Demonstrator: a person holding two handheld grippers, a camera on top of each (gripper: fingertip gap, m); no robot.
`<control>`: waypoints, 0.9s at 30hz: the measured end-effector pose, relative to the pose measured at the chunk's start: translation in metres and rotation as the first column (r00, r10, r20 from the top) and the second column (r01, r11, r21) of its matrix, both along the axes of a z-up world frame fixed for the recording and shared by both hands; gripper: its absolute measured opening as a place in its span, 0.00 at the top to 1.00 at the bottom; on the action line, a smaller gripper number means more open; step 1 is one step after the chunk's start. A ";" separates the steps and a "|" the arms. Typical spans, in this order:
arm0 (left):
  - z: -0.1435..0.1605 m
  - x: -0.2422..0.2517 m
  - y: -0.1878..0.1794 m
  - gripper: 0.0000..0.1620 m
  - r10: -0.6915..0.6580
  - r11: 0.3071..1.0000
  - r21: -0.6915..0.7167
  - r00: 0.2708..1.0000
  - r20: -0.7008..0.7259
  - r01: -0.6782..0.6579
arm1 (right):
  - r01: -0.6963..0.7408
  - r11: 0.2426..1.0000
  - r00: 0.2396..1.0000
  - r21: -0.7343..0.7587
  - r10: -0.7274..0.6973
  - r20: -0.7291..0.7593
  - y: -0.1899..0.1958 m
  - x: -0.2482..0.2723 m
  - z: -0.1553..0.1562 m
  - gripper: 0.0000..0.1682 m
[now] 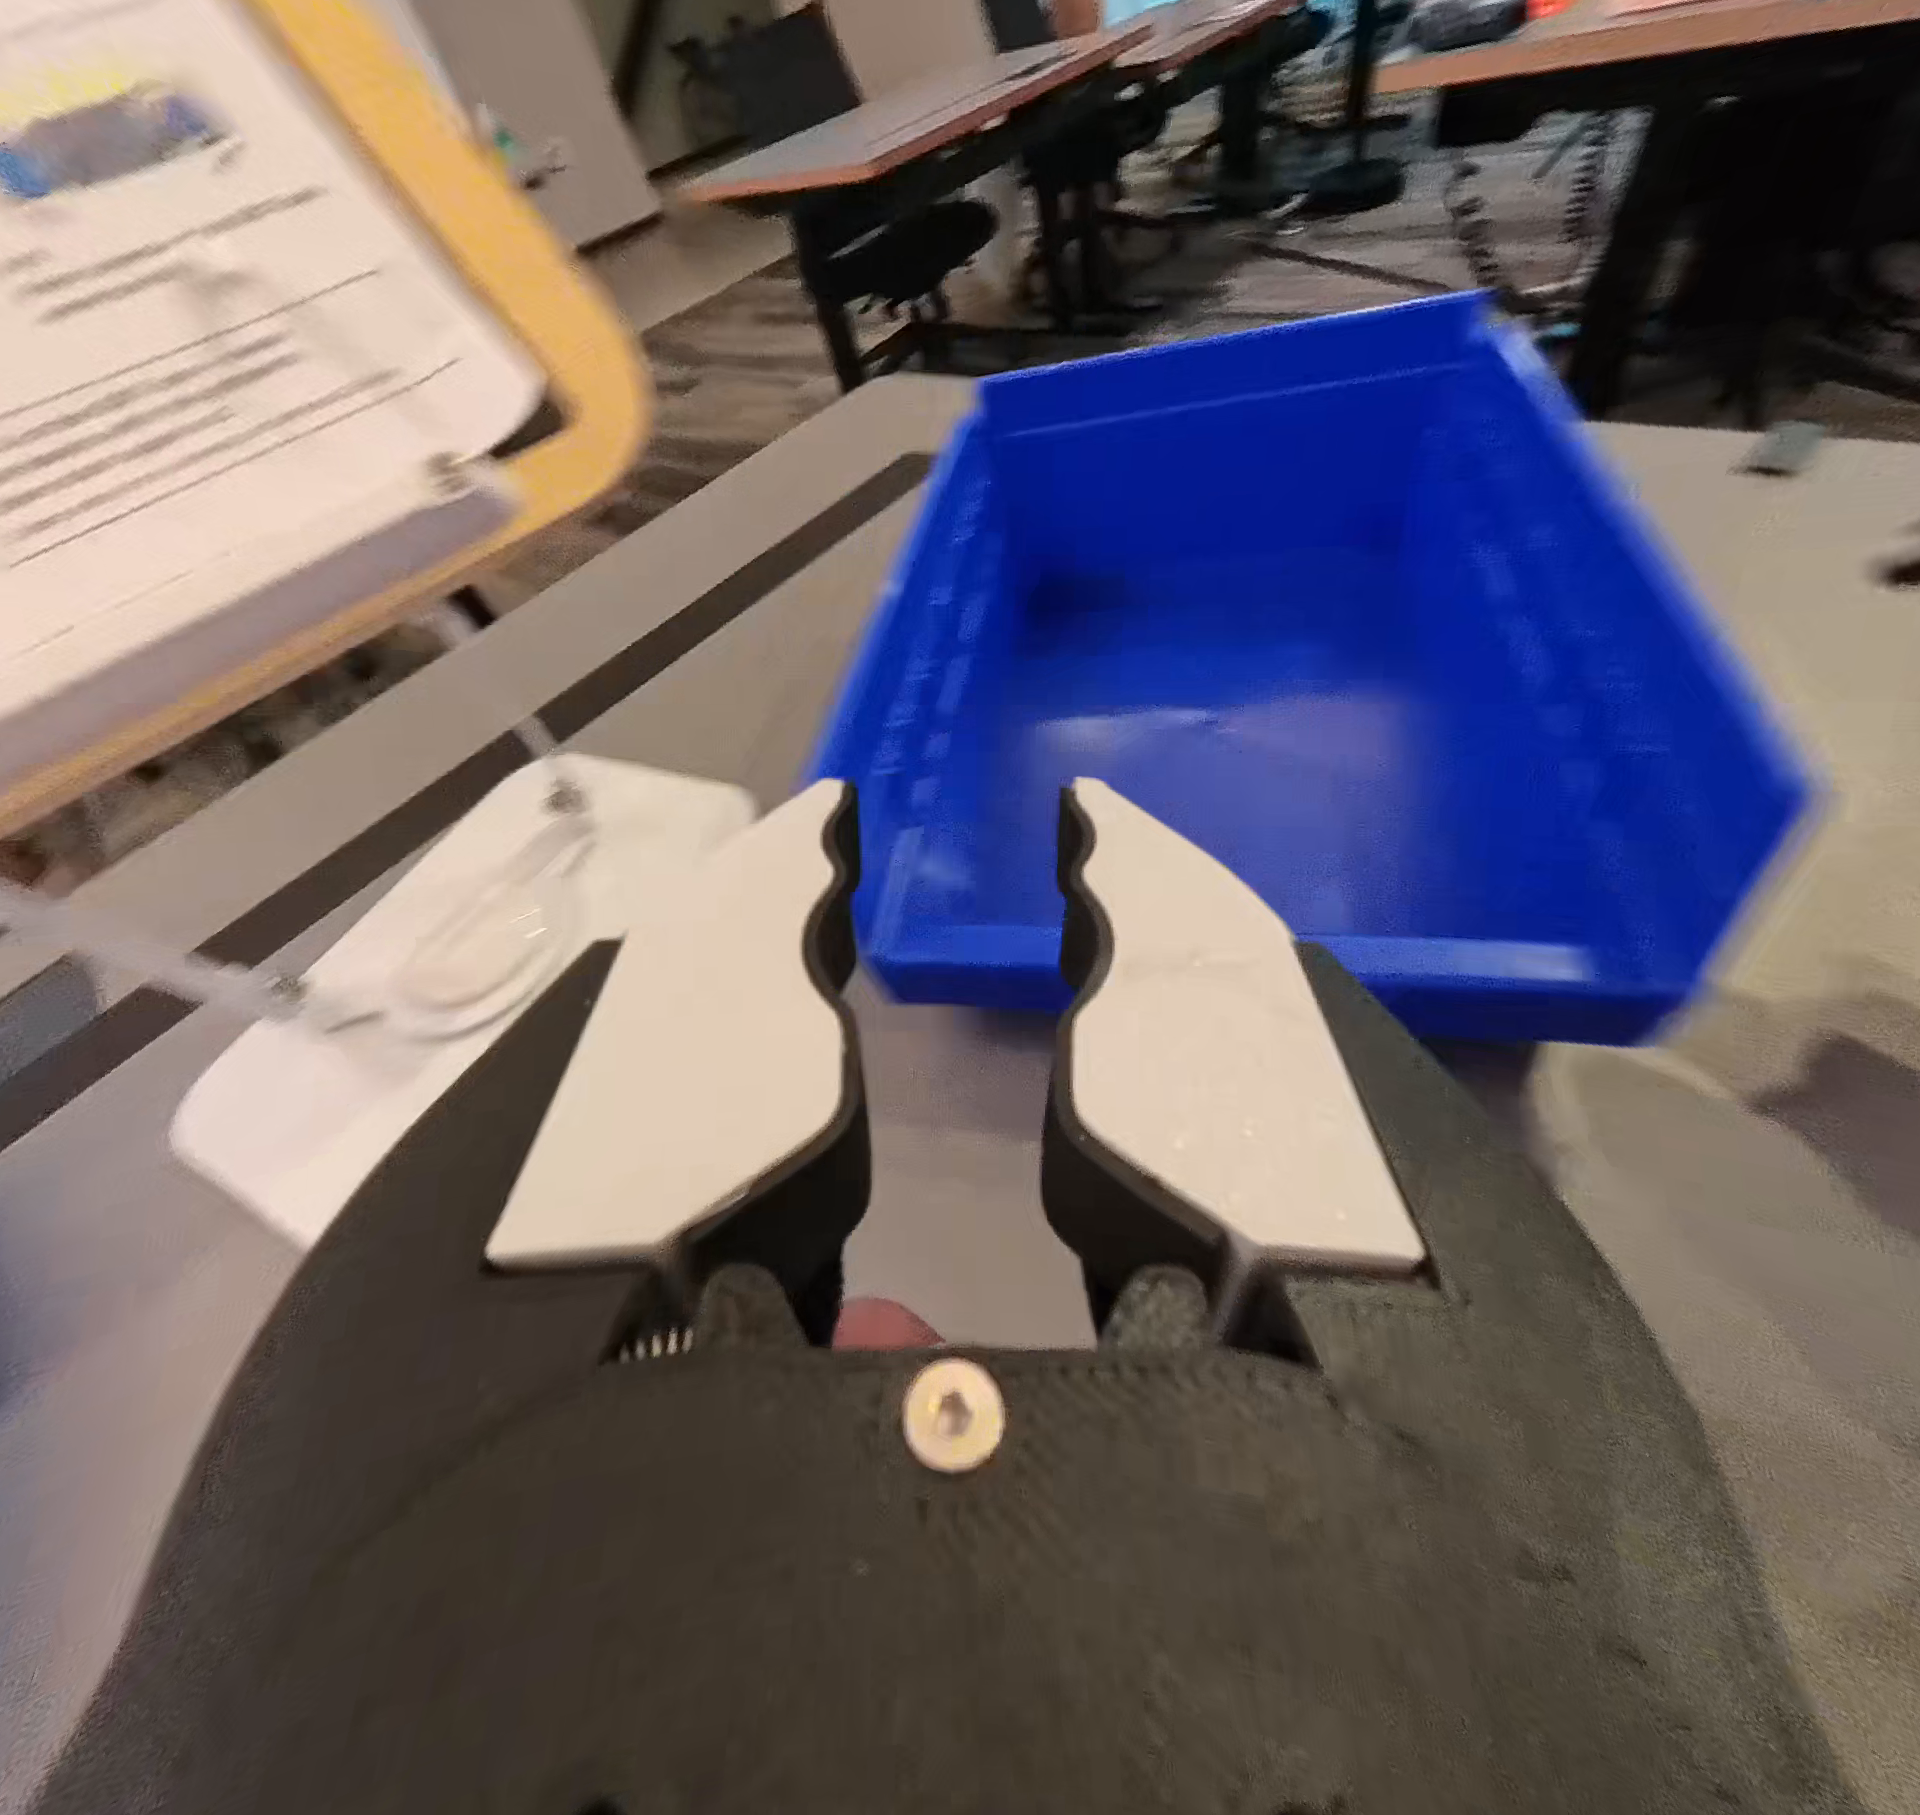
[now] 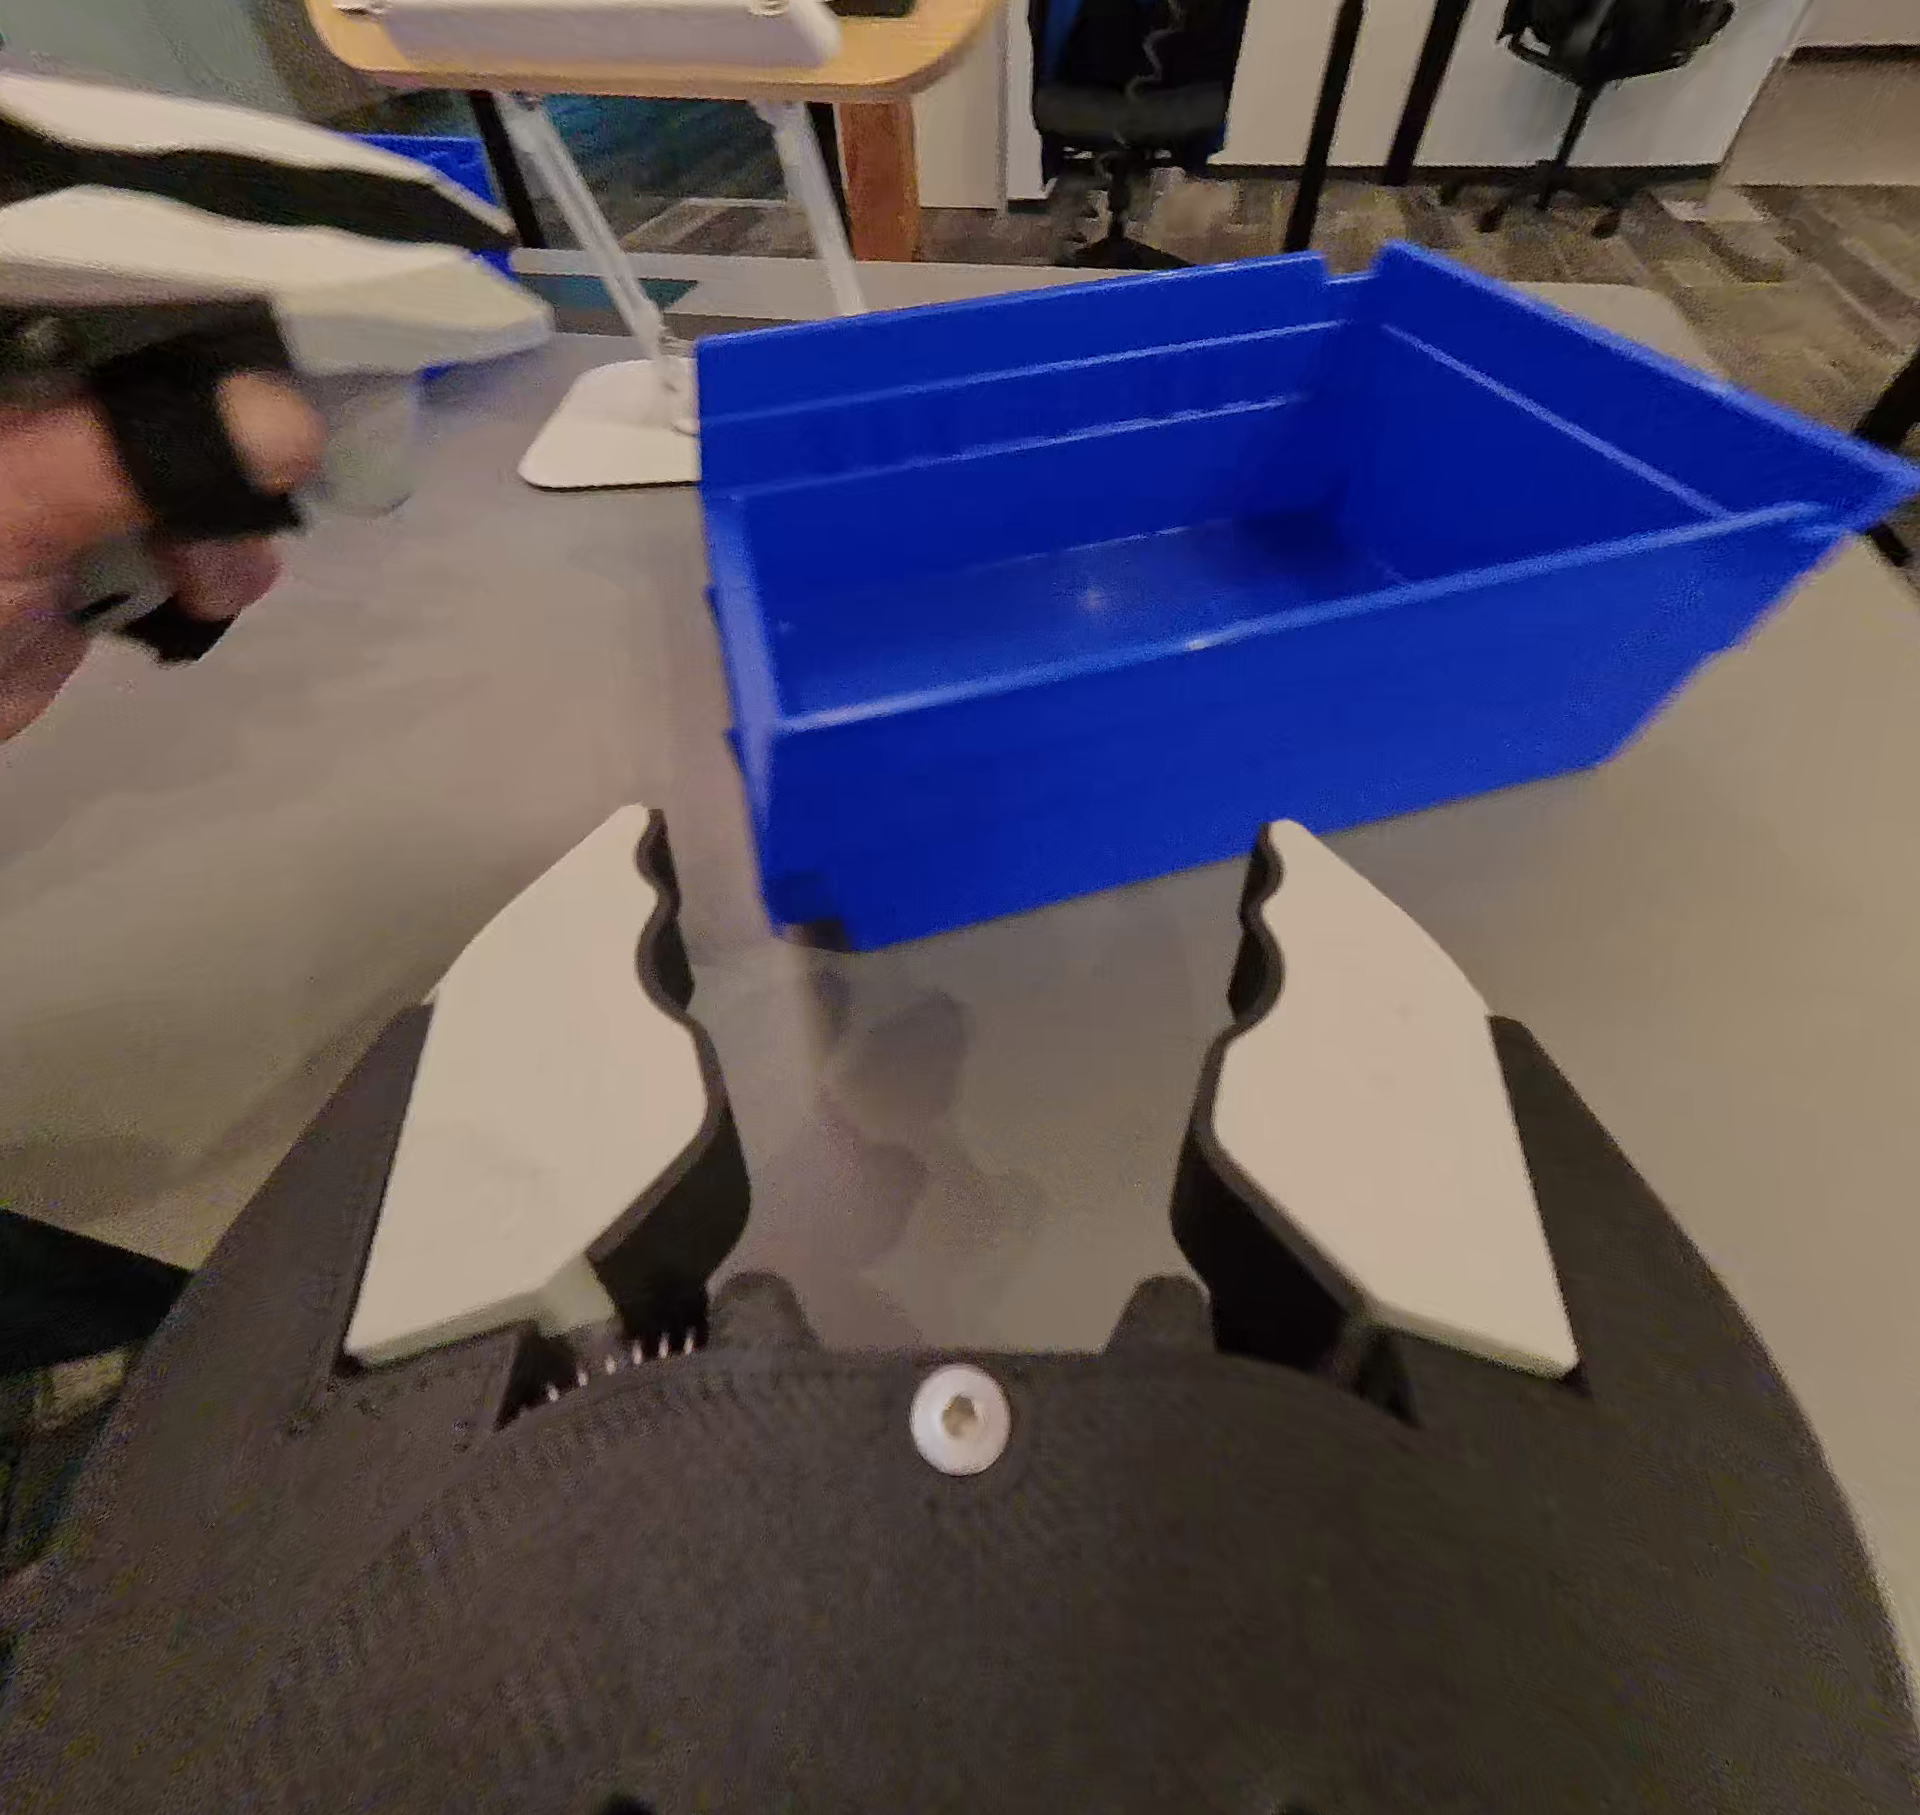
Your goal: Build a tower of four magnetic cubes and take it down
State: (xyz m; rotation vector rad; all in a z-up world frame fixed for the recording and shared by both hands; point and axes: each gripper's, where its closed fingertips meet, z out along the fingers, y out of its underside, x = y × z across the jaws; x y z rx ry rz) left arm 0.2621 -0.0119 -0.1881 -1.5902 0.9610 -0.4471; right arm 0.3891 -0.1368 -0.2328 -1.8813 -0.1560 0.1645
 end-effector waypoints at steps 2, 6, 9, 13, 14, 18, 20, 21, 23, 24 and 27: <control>-0.005 -0.023 0.044 0.74 0.084 0.996 -0.014 0.996 -0.018 -0.084 | 0.004 1.000 1.000 0.007 -0.004 0.017 0.012 -0.023 -0.003 0.32; -0.045 -0.003 0.081 0.76 0.025 0.992 -0.123 0.997 -0.070 -0.034 | 0.101 0.993 0.994 0.059 -0.104 0.046 0.037 -0.024 -0.001 0.39; -0.072 0.022 0.078 0.80 -0.055 0.975 -0.220 0.996 -0.069 0.038 | 0.144 0.989 0.983 0.036 -0.147 0.108 0.048 -0.015 -0.009 0.49; -0.078 0.039 0.061 0.89 -0.113 0.964 -0.245 0.993 -0.023 0.104 | 0.191 0.981 0.973 0.012 -0.191 0.128 0.047 0.016 -0.014 0.60; -0.079 0.042 0.057 0.90 -0.102 0.960 -0.262 0.995 -0.015 0.094 | 0.188 0.982 0.973 0.000 -0.186 0.136 0.048 0.025 -0.014 0.62; -0.080 0.064 0.034 0.93 -0.065 0.963 -0.263 0.998 -0.003 0.062 | 0.215 0.974 0.965 -0.071 -0.201 0.169 0.057 0.081 -0.016 0.74; -0.079 0.080 0.024 0.95 -0.033 0.968 -0.250 0.999 0.000 0.032 | 0.221 0.970 0.963 -0.103 -0.201 0.178 0.066 0.113 -0.015 0.79; -0.079 0.090 0.020 0.95 -0.002 0.964 -0.265 1.000 0.021 0.008 | 0.219 0.970 0.965 -0.109 -0.199 0.172 0.074 0.130 -0.015 0.81; -0.079 0.111 0.017 0.94 0.047 0.966 -0.257 0.998 0.031 -0.038 | 0.213 0.971 0.967 -0.109 -0.193 0.163 0.093 0.161 -0.015 0.86; -0.079 0.121 0.017 0.93 0.067 0.966 -0.251 0.997 0.033 -0.056 | 0.207 0.973 0.967 -0.107 -0.187 0.174 0.105 0.176 -0.015 0.88; -0.078 0.152 0.023 0.91 0.094 0.955 -0.288 0.993 0.069 -0.071 | 0.172 0.977 0.976 -0.124 -0.151 0.157 0.141 0.213 -0.015 0.94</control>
